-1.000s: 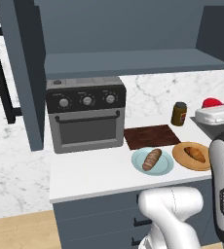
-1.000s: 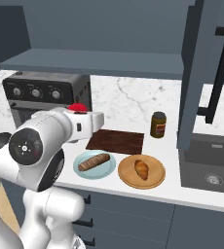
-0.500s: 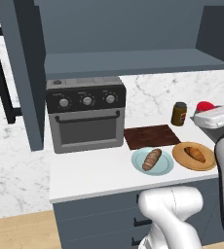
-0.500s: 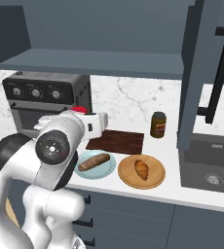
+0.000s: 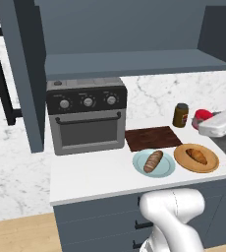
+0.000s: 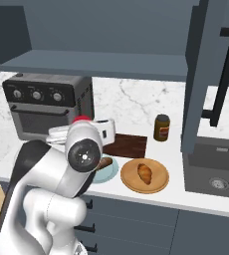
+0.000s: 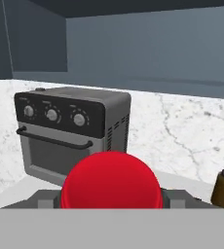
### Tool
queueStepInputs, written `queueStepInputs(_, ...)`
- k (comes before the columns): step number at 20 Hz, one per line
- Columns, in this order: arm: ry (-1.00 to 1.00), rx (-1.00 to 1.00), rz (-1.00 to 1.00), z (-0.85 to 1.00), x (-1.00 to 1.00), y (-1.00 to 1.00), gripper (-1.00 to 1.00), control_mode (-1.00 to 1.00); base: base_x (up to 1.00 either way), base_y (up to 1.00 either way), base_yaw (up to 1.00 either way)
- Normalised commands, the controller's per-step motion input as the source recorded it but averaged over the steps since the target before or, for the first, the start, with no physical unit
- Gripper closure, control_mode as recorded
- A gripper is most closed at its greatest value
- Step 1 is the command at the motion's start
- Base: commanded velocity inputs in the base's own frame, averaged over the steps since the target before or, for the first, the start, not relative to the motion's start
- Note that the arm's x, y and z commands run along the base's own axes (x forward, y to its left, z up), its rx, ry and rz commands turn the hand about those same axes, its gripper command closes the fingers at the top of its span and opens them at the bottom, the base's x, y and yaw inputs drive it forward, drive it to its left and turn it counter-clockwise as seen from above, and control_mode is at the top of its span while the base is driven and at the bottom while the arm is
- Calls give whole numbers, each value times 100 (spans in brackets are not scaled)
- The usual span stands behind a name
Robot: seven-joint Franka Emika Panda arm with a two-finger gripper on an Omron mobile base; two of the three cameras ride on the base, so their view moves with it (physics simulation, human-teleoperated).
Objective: From the different types of pastries on the counter, select a croissant and place it on the cutting board. Then retrieve a jar of jam from the cabinet and place it alongside the croissant on the cutting board.
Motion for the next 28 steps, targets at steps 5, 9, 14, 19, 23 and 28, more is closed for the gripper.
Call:
queueStepInputs(5,0,0,10,-40,1,3,100,-100,0,0,0)
queueStepInputs(9,0,0,7,-45,13,15,100,-100,0,0,0)
queueStepInputs(14,0,0,6,-35,35,18,100,-100,0,0,0)
queueStepInputs(19,0,0,5,-18,49,8,100,-100,0,0,0)
queueStepInputs(23,0,0,3,-13,53,0,100,-100,0,0,0)
queueStepInputs(28,0,0,2,-14,44,0,100,-100,0,0,0)
